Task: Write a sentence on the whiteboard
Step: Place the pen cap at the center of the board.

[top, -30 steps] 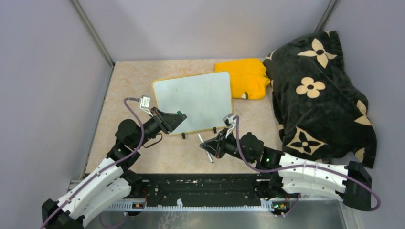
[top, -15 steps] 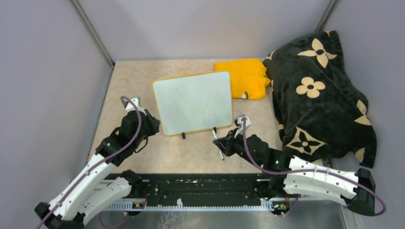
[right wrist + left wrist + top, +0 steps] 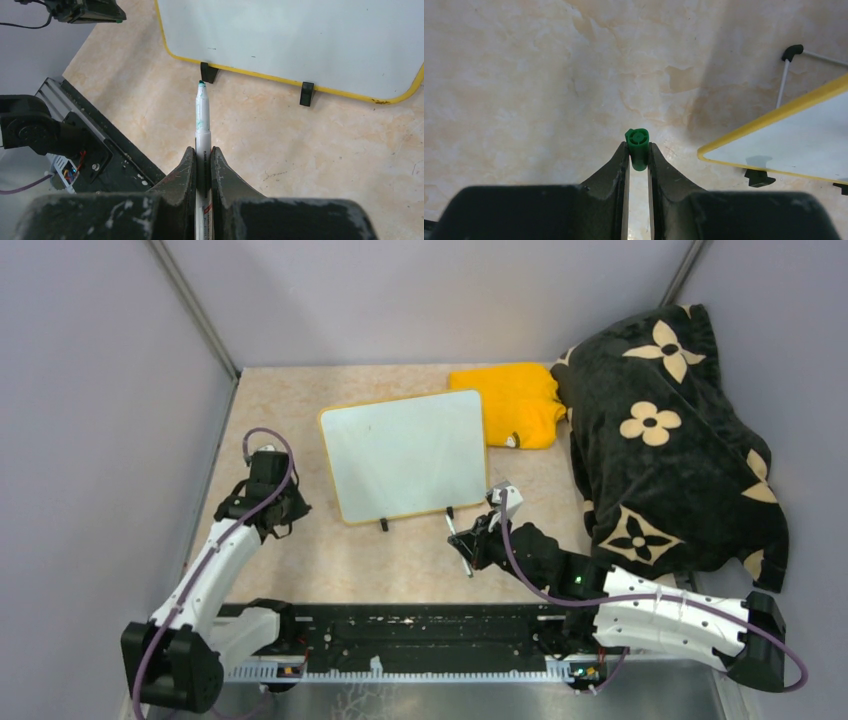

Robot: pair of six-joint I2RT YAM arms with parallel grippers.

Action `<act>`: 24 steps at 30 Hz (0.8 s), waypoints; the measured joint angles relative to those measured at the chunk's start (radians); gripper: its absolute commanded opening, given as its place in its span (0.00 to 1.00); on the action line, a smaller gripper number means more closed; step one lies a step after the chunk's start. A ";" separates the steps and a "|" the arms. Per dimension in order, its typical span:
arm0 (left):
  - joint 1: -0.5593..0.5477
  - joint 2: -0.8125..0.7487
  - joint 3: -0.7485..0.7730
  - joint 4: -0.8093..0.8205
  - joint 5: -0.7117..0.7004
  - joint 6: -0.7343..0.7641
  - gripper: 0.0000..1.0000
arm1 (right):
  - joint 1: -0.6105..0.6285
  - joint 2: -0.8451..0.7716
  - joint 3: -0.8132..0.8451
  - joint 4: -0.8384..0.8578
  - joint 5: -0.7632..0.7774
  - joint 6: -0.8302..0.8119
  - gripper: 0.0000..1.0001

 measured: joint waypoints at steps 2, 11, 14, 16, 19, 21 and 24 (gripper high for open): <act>0.020 0.050 -0.003 0.025 0.024 0.008 0.00 | 0.000 0.000 0.000 0.000 -0.001 -0.003 0.00; 0.067 0.292 -0.005 0.172 0.081 -0.014 0.05 | 0.000 -0.002 0.000 0.001 -0.008 -0.007 0.00; 0.073 0.338 -0.006 0.216 0.102 -0.029 0.08 | 0.000 -0.006 0.000 -0.010 -0.013 -0.007 0.00; 0.076 0.366 -0.005 0.237 0.116 -0.036 0.09 | 0.000 -0.008 0.000 -0.018 -0.013 -0.007 0.00; 0.082 0.401 -0.005 0.253 0.135 -0.043 0.11 | 0.000 -0.008 0.000 -0.019 -0.013 -0.007 0.00; 0.085 0.420 -0.005 0.259 0.143 -0.048 0.14 | 0.000 -0.006 0.000 -0.019 -0.013 -0.007 0.00; 0.088 0.441 -0.005 0.265 0.153 -0.056 0.18 | 0.000 0.002 0.000 -0.018 -0.016 -0.007 0.00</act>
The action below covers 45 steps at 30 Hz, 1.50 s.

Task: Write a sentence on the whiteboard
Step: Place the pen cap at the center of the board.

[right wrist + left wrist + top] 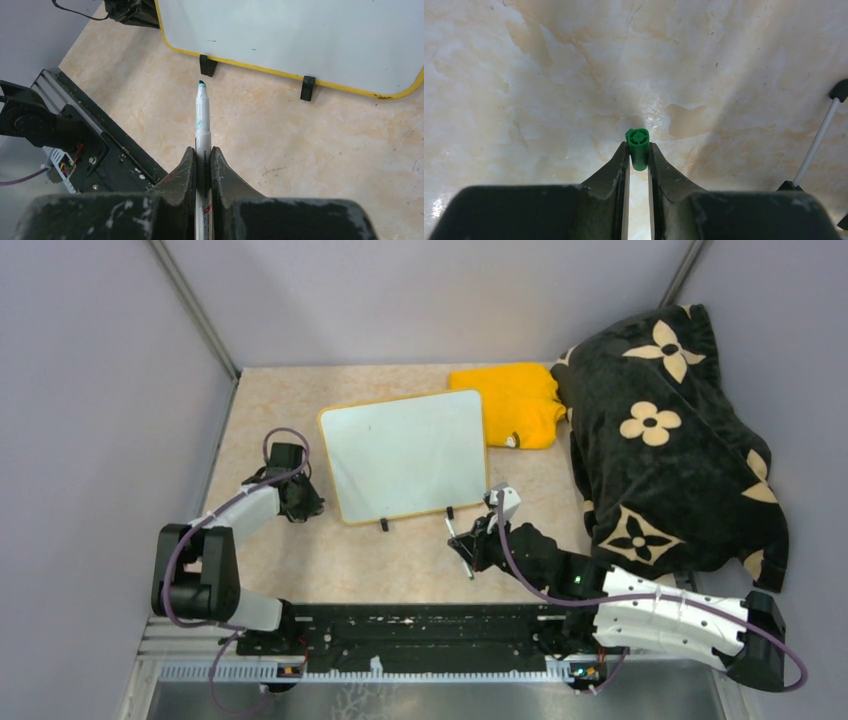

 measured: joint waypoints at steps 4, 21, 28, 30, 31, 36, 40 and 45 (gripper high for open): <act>0.005 0.025 0.000 0.011 0.013 -0.006 0.22 | 0.000 0.008 0.000 0.003 -0.004 0.000 0.00; 0.040 0.058 0.018 0.034 0.087 -0.016 0.44 | 0.000 0.026 0.000 0.006 -0.009 0.004 0.00; 0.041 -0.013 0.003 0.005 0.066 -0.025 0.68 | 0.000 0.025 0.000 0.005 -0.013 0.009 0.00; 0.042 -0.081 -0.006 -0.010 0.045 -0.029 0.71 | 0.000 0.025 0.000 0.004 -0.014 0.009 0.00; 0.041 -0.116 -0.007 -0.017 0.035 -0.031 0.73 | 0.000 0.025 0.000 0.003 -0.016 0.009 0.00; 0.043 -0.315 -0.008 -0.037 0.002 -0.032 0.75 | 0.000 0.025 0.002 -0.001 -0.023 0.006 0.00; 0.045 -0.511 -0.028 0.016 0.138 0.002 0.80 | 0.000 0.025 0.016 -0.008 -0.035 -0.016 0.00; 0.020 -0.689 -0.089 0.279 0.551 0.025 0.92 | 0.000 0.033 0.067 -0.012 -0.073 -0.052 0.00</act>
